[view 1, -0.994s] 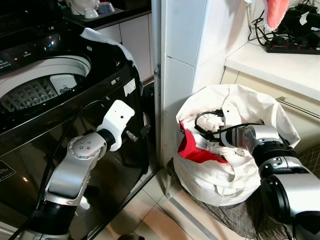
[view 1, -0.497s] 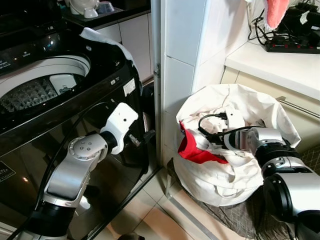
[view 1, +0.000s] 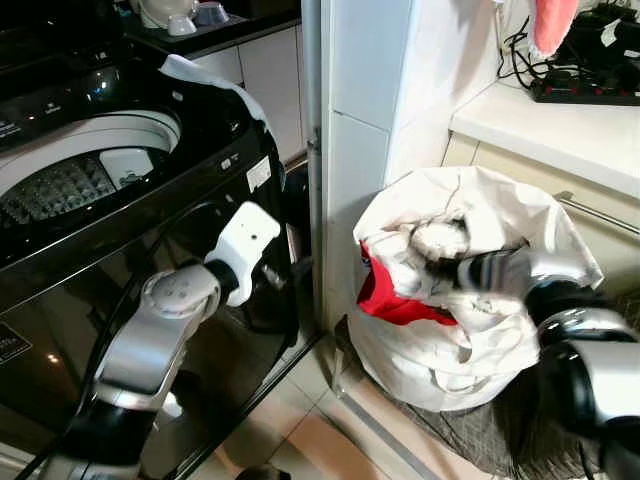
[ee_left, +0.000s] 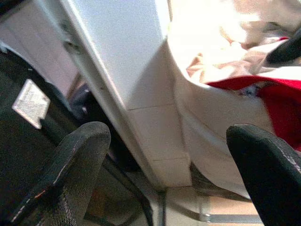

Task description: Clothes washing

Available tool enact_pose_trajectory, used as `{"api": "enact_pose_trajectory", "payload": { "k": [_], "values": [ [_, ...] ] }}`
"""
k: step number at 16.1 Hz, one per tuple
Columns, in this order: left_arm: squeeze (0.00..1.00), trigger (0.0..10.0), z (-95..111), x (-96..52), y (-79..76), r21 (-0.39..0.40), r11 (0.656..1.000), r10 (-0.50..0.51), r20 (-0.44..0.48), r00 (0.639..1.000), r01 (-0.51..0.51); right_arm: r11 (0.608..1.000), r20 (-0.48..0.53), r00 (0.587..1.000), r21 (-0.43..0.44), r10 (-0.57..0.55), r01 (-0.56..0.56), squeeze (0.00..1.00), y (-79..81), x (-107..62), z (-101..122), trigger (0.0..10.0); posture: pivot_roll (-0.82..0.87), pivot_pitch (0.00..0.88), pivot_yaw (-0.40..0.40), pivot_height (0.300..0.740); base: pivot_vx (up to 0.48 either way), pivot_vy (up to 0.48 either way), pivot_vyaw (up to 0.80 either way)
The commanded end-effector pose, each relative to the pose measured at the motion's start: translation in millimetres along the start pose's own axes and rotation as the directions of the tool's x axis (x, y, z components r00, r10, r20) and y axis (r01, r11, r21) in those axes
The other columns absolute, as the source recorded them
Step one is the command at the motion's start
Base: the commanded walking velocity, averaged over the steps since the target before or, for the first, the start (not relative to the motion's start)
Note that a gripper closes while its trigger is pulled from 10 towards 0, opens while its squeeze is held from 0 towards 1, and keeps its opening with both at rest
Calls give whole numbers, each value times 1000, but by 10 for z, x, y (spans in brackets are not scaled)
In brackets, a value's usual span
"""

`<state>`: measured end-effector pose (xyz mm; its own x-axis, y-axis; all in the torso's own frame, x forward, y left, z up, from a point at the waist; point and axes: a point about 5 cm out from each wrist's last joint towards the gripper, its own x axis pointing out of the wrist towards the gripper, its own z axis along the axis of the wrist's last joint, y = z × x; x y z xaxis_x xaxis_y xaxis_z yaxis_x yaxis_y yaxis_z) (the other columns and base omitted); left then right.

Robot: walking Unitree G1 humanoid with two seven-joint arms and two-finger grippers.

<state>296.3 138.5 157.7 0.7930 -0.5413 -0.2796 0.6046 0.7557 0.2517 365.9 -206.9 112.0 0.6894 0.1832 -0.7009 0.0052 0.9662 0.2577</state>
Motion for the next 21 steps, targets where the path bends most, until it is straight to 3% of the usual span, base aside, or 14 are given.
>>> {"api": "enact_pose_trajectory", "payload": {
  "k": [1, 4, 6, 7, 8, 9, 10, 11, 15, 19, 21],
  "values": [
    [0, 10000, 62, 4, 59, 11, 999, 34, 24, 999, -34, 998, 86, 995, 16, 56, -57, 0, 79, -132, 283, 0, -22, 0, 58, 740, 0, 0, 0],
    [0, 10000, 101, 8, 51, -12, 999, 51, 53, 997, -51, 994, 147, 984, 29, 98, -103, 0, 24, -361, 479, 0, -23, 0, 68, 740, 0, 0, 0],
    [0, 10000, 158, 22, 99, -30, 997, 73, 84, 994, -70, 986, 204, 967, 27, 154, -163, 0, 67, -537, 623, 0, -29, 0, 74, 740, 0, 0, 0],
    [0, 10000, 212, 45, 128, -47, 996, 81, 106, 991, -76, 987, 220, 962, -29, 163, -161, 0, 96, -661, 670, 0, -31, 0, 75, 740, 0, 0, 0],
    [0, 10000, 217, 48, 130, -47, 996, 80, 107, 991, -75, 991, 203, 971, -73, 126, -114, 0, 70, -651, 634, 0, -40, 0, 77, 740, 0, 0, 0],
    [0, 10000, 195, 64, 108, -30, 998, 65, 96, 993, -63, 988, 179, 982, -153, 59, -31, 0, -24, -564, 487, 10000, -44, 0, 79, 740, 0, 0, 0],
    [0, 10000, 183, 69, 99, -25, 998, 60, 89, 994, -58, 989, 171, 984, -149, 48, -22, 0, -49, -530, 451, 10000, -47, 0, 85, 740, 0, 0, 0],
    [0, 10000, 172, 77, 77, -17, 999, 48, 81, 996, -47, 994, 156, 986, -108, 50, -33, 1000, -72, -477, 397, 10000, -49, 0, 87, 740, 0, 0, 0],
    [0, 10000, 179, 96, 59, -12, 999, 39, 76, 996, -38, 995, 126, 991, -89, 45, -34, 1000, -45, -400, 384, 10000, -41, 0, 83, 740, 0, 0, 0],
    [0, 10000, 134, 66, 60, 1, 999, 53, 60, 997, -53, 986, 26, 999, -164, 34, -29, 1000, -17, -280, 317, 10000, -19, 0, 59, 740, 0, 0, 0],
    [0, 10000, 136, 50, 57, 2, 999, 47, 59, 997, -47, 980, 27, 1000, -201, 10, -4, 1000, -15, -256, 350, 10000, -9, 0, 56, 740, 0, 0, 0]
  ]
}}
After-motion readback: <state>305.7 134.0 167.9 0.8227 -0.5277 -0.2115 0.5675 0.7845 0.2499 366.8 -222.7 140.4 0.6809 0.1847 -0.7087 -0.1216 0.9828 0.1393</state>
